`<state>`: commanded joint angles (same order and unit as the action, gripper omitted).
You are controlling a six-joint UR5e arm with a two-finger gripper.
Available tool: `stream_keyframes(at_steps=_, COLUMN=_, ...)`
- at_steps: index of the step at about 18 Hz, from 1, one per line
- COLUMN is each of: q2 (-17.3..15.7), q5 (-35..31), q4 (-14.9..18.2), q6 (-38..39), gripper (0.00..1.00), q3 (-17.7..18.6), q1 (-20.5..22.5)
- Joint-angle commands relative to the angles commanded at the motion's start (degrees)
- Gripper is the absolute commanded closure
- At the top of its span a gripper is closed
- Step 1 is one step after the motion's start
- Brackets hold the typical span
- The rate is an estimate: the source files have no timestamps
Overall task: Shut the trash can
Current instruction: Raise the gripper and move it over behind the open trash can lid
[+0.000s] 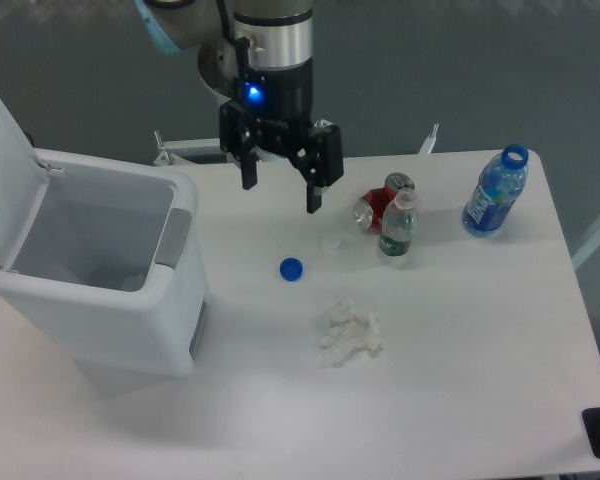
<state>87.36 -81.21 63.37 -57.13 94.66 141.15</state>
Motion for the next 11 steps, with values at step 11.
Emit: stream_keyframes(at_steps=11, q2=-0.88, q5=0.26, q4=0.09, q6=1.58, gripper=0.0, q3=-2.02, q1=0.53)
